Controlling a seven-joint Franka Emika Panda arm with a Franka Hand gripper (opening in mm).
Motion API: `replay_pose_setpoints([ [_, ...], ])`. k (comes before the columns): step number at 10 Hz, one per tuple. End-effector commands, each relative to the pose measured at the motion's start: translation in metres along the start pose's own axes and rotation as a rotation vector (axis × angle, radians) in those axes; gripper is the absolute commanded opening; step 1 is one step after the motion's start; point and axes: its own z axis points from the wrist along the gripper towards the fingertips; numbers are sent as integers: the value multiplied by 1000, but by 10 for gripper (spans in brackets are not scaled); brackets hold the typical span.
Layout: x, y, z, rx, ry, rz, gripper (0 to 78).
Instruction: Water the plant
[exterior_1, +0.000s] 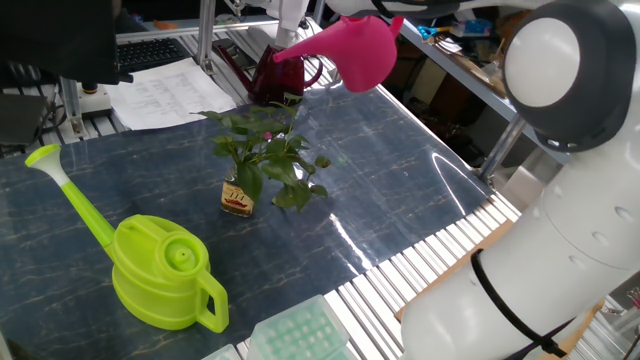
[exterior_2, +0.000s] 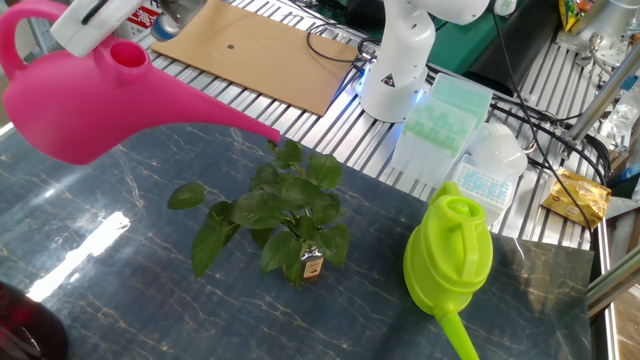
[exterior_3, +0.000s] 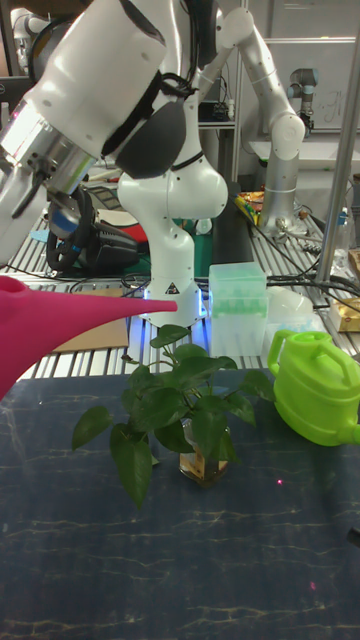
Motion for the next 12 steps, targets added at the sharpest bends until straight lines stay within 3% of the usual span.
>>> replay_pose_setpoints([
  [1,3,-1,-5,-1,-25,0,12],
  [5,12,0,-7,5,-45,-1,12],
  [12,22,-1,-10,-2,-119,-5,12],
])
